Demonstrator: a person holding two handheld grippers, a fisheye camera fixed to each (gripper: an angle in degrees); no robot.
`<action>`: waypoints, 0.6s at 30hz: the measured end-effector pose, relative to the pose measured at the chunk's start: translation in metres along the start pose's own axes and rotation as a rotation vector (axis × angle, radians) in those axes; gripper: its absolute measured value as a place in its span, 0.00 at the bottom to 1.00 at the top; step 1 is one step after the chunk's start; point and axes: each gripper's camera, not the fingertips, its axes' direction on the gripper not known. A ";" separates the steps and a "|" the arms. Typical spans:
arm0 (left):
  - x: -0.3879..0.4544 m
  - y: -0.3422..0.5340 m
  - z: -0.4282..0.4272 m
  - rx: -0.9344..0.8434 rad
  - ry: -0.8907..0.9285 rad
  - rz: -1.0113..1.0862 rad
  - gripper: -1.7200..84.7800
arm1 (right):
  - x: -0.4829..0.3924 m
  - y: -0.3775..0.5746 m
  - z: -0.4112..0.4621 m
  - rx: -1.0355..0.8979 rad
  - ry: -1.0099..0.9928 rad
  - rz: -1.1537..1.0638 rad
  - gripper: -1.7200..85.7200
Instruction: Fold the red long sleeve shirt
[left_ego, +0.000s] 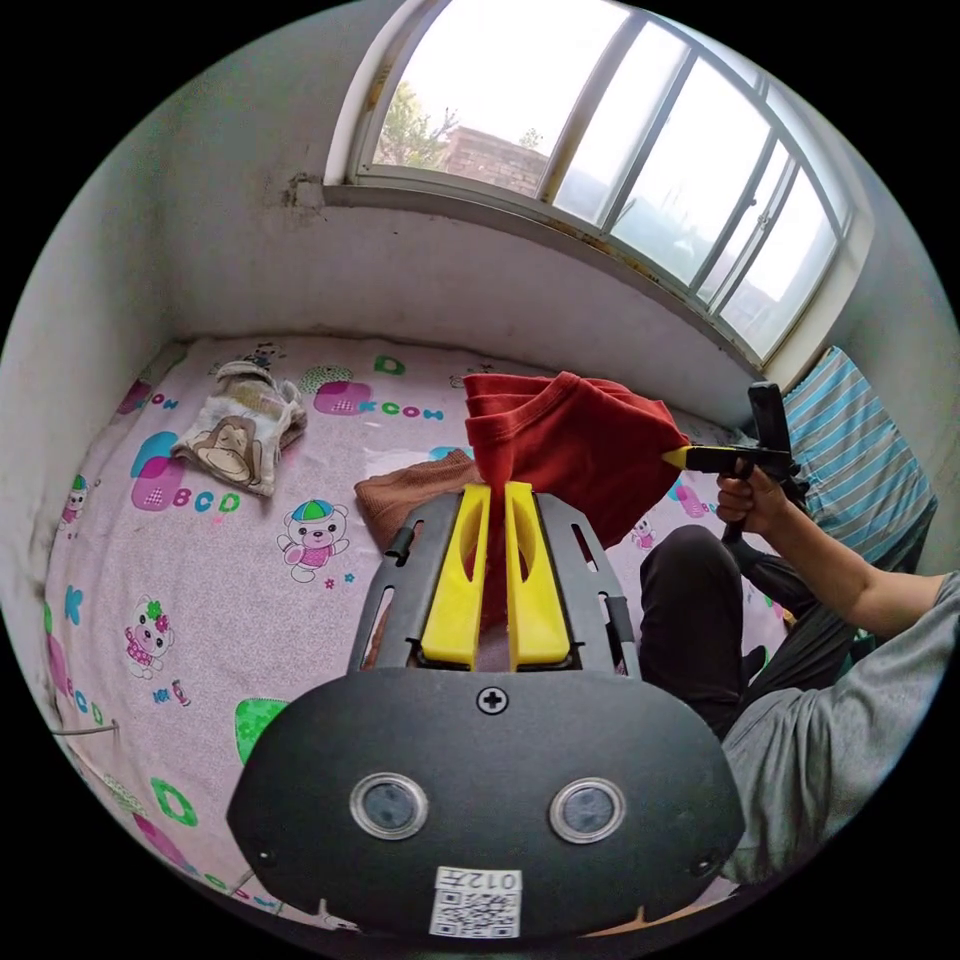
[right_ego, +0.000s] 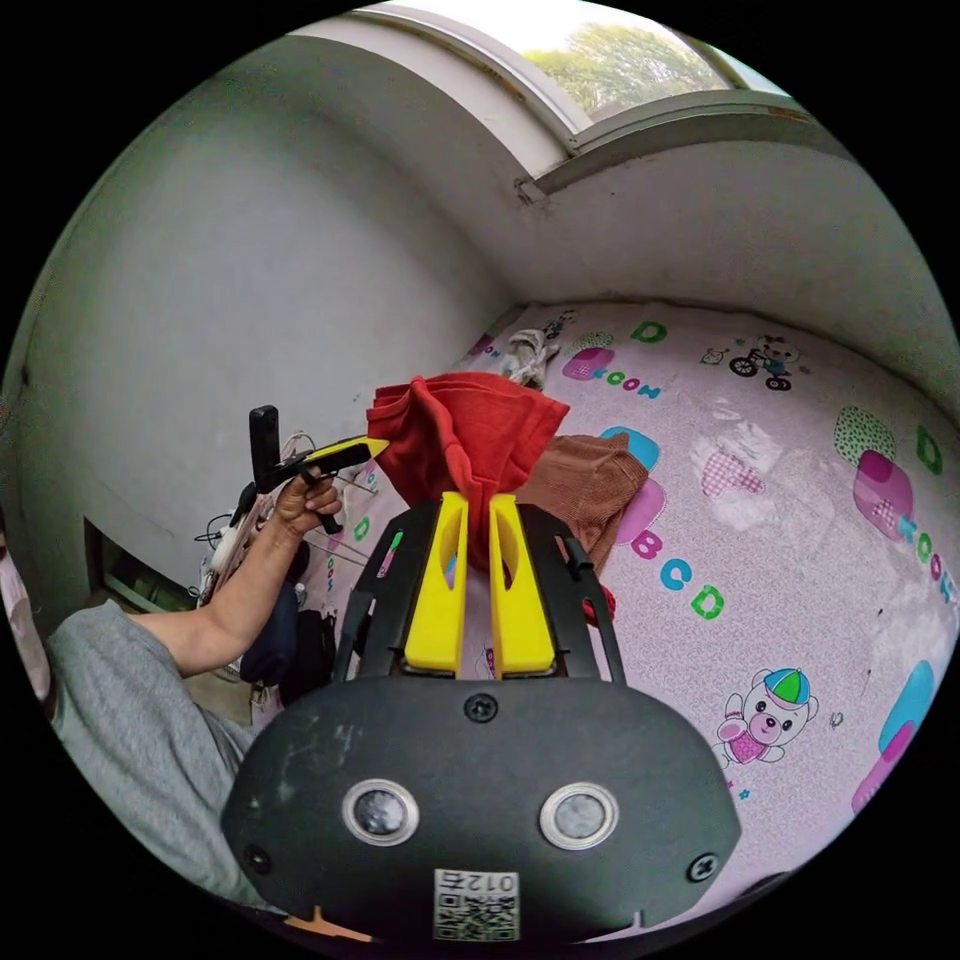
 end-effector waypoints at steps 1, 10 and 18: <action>0.000 -0.002 -0.003 -0.007 0.003 0.002 0.03 | -0.001 -0.004 0.000 -0.008 -0.001 -0.005 0.04; -0.010 -0.010 0.008 -0.053 0.005 0.018 0.03 | 0.019 -0.036 0.015 -0.034 0.000 0.015 0.04; -0.023 -0.034 0.026 -0.073 -0.015 0.005 0.03 | 0.053 -0.078 0.033 -0.043 0.014 0.079 0.04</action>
